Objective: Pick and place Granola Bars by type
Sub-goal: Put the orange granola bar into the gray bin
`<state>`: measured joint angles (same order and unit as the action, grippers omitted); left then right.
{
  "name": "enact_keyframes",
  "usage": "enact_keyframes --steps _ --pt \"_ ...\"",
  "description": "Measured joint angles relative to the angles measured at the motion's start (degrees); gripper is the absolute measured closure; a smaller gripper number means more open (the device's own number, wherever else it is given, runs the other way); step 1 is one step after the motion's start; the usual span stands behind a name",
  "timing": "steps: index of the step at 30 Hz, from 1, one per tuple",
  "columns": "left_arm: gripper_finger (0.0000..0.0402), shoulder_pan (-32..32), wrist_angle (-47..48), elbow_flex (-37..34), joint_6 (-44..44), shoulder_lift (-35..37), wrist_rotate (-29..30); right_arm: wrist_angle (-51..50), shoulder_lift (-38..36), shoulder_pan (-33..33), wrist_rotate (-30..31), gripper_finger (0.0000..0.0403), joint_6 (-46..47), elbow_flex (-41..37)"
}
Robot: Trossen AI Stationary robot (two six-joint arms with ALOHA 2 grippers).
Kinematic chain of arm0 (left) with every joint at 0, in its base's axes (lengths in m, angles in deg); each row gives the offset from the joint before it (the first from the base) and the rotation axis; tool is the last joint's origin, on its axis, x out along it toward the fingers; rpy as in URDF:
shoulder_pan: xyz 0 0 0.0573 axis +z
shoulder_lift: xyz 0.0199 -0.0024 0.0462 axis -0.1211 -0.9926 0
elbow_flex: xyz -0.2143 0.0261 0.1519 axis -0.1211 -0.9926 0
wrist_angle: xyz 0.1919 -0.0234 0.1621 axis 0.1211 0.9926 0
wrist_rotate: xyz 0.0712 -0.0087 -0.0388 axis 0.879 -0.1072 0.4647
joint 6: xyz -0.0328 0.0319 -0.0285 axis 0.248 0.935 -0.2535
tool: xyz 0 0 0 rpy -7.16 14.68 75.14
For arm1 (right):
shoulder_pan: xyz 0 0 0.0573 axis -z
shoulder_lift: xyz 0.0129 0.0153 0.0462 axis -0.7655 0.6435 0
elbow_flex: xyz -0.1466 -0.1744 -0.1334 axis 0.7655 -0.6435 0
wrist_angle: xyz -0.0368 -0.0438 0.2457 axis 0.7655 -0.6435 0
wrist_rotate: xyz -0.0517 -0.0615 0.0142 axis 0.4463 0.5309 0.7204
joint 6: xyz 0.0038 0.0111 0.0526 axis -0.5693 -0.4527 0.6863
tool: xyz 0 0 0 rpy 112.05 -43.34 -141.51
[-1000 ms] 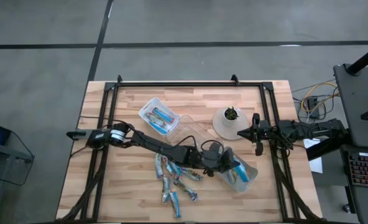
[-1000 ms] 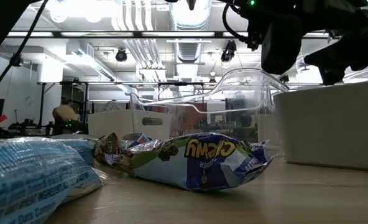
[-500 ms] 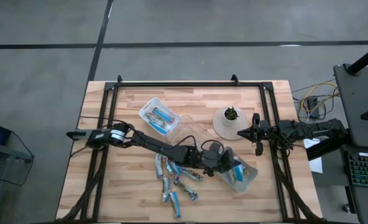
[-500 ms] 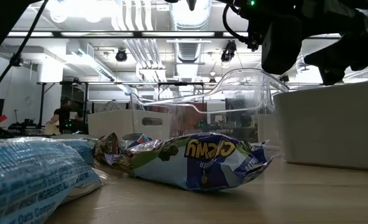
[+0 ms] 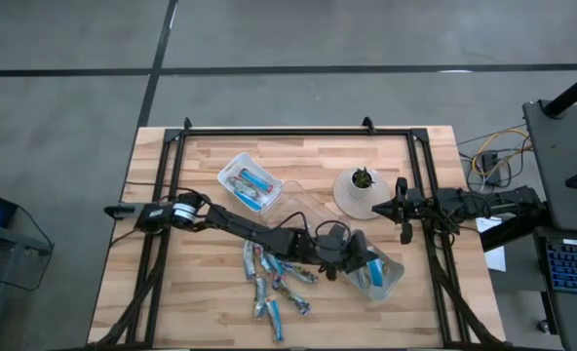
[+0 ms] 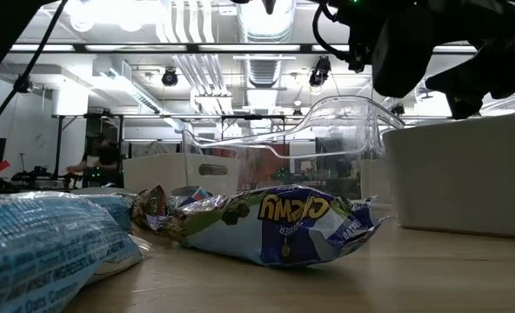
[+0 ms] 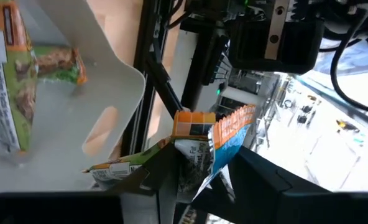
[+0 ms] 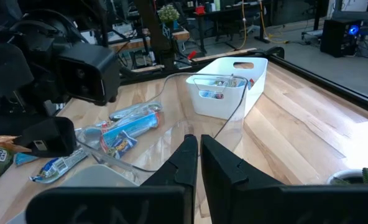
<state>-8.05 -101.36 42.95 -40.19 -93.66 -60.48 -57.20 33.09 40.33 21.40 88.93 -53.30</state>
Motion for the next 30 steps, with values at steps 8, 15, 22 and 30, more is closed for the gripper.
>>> enact_keyframes --steps 8,15,22,30 --pt "0.0284 0.02 -0.08 0.0 -5.58 0.02 -1.5 0.01 0.0 0.01 -0.01 0.039 0.0 0.0" --pt "0.0284 -0.02 -0.05 -0.02 -15.5 0.02 -4.97 0.0 0.0 0.01 0.01 0.039 0.0 -0.02" --pt "0.0284 0.05 -0.25 -0.07 -21.41 0.23 -7.85 0.02 0.0 0.01 -0.01 0.039 0.0 0.0" --pt "0.0284 0.76 -0.34 -0.07 -20.26 0.26 -5.65 0.01 0.0 -0.01 -0.01 0.039 0.0 -0.01"
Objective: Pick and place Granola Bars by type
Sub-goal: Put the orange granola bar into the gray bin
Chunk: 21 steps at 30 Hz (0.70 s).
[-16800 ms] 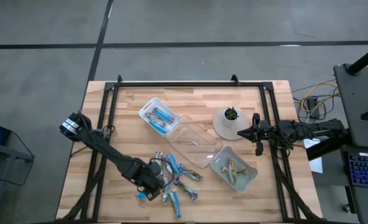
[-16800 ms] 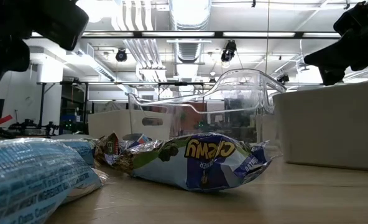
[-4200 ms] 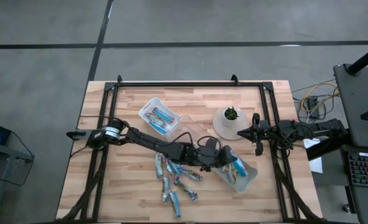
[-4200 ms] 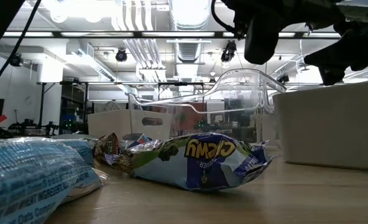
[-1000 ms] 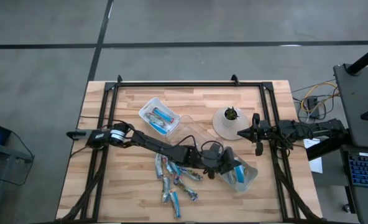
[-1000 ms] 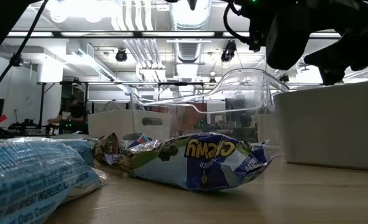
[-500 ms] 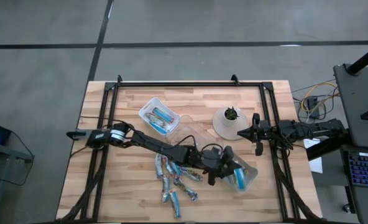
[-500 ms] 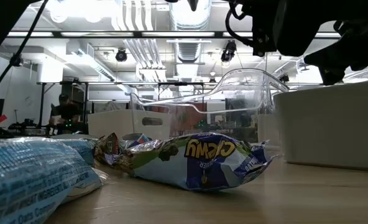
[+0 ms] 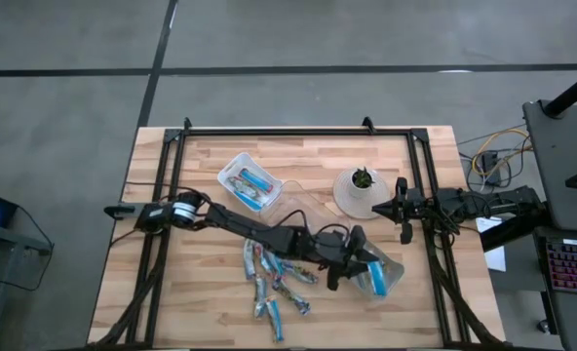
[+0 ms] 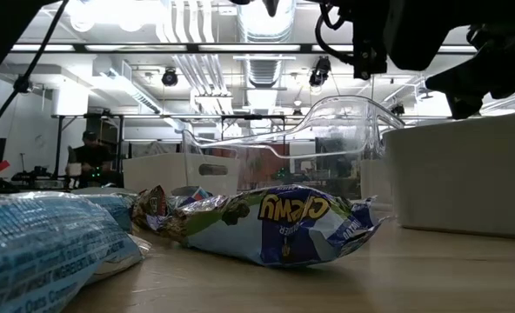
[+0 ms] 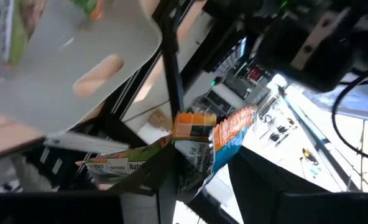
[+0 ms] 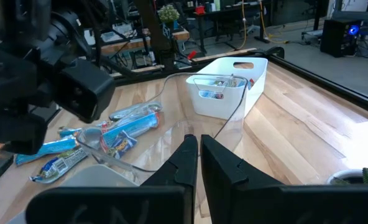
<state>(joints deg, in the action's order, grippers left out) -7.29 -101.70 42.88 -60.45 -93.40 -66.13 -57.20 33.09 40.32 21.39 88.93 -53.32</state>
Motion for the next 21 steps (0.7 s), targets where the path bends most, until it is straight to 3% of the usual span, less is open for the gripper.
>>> enact_keyframes --steps 6,21 --pt "0.0284 0.37 0.03 0.0 5.45 0.0 3.3 -0.01 0.0 0.01 0.01 0.039 0.0 0.01" --pt "0.0284 0.92 2.64 -0.48 8.6 0.0 1.7 -0.01 0.0 0.0 0.02 0.039 0.0 0.01"
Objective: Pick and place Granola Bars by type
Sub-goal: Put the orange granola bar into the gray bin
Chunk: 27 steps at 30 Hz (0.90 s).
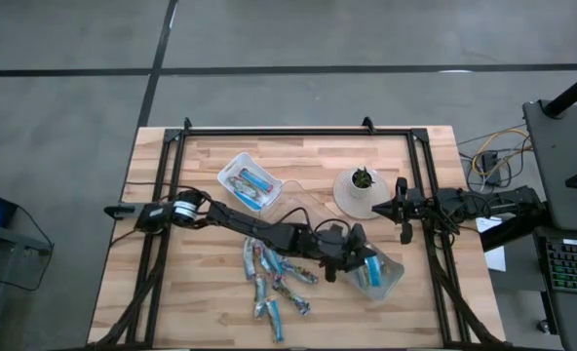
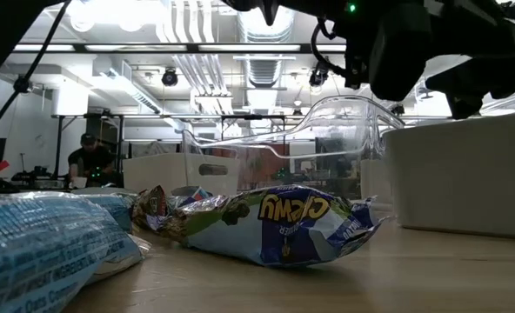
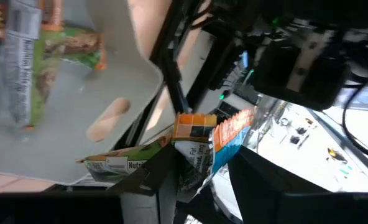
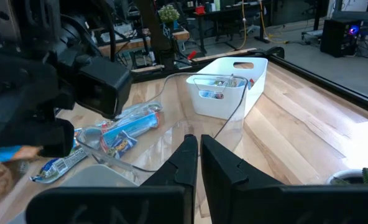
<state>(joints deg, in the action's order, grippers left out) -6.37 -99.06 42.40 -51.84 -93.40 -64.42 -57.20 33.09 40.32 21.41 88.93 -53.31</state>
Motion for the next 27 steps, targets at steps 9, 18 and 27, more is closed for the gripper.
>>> enact_keyframes --steps 9,18,27 --pt "0.0284 0.38 1.76 1.95 -1.18 0.11 -4.38 0.0 0.0 0.0 -0.02 0.039 0.0 0.0" --pt "0.0284 1.16 7.12 6.88 1.22 0.22 -7.66 0.02 0.0 0.02 -0.02 0.039 0.0 0.0" --pt "0.0284 1.82 14.17 8.7 1.2 0.22 -10.68 0.02 0.0 0.0 -0.02 0.039 0.0 0.0"
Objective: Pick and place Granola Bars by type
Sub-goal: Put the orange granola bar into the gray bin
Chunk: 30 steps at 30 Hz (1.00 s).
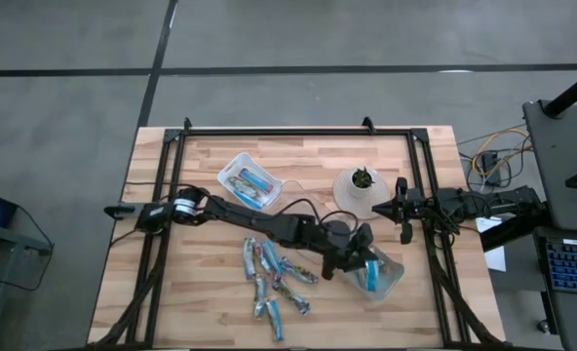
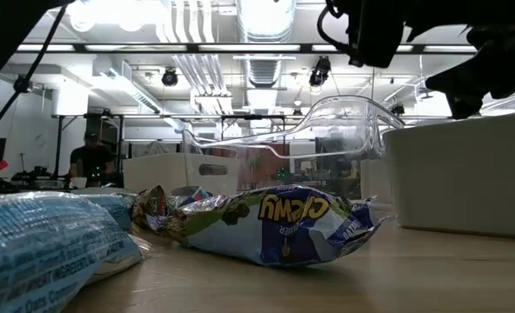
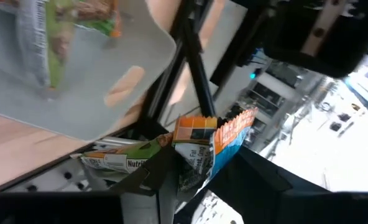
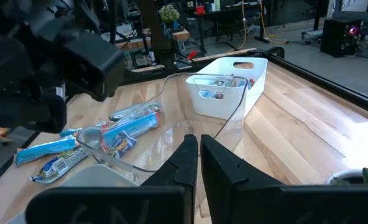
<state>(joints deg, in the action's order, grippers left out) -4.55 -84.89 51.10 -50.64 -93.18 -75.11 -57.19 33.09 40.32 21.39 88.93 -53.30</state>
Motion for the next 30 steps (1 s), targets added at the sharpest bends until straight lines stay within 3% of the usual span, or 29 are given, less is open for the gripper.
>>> enact_keyframes --steps 30 --pt "0.0284 1.57 0.53 1.81 8.99 0.0 1.21 -0.02 0.0 0.02 0.0 0.039 0.0 -0.01"
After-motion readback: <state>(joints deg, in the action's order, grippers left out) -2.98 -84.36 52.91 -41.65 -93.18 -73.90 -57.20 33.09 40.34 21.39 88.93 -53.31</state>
